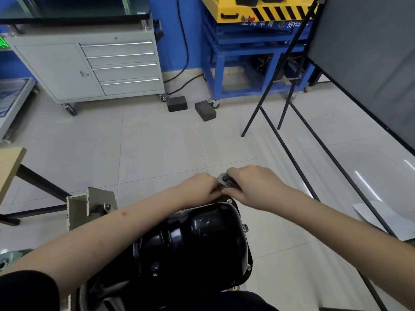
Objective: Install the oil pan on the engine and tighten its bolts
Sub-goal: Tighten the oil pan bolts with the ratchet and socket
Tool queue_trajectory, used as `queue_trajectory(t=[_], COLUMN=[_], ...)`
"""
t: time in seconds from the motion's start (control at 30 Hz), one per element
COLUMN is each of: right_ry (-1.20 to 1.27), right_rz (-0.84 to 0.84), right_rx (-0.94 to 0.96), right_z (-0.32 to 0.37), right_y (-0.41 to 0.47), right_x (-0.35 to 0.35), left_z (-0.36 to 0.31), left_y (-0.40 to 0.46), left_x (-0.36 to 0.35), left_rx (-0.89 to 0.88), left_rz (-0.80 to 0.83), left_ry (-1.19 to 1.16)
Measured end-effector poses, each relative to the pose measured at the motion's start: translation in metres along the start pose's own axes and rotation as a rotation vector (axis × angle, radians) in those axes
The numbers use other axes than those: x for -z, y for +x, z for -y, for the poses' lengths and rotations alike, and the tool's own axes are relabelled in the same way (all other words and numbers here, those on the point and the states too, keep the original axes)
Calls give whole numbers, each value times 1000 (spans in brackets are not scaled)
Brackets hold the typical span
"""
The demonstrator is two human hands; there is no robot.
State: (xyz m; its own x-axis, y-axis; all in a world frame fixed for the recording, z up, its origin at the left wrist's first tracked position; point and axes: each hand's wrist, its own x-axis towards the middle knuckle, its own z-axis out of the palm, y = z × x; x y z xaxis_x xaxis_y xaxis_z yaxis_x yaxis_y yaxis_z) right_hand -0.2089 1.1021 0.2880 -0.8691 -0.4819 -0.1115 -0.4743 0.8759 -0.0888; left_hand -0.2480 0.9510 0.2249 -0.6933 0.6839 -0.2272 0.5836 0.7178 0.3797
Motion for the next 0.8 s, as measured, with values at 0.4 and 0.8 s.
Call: queue_trajectory(t=[0.4,0.8], right_ry=[-206,-194], right_rz=[23,21], right_rx=[52,95], right_z=[-3,2], right_y=[16,13], right_x=[11,10], left_z=[1,2], left_y=[3,0], left_x=[3,8], left_rx=[13,-19], left_rz=[19,99], left_ry=[47,-12])
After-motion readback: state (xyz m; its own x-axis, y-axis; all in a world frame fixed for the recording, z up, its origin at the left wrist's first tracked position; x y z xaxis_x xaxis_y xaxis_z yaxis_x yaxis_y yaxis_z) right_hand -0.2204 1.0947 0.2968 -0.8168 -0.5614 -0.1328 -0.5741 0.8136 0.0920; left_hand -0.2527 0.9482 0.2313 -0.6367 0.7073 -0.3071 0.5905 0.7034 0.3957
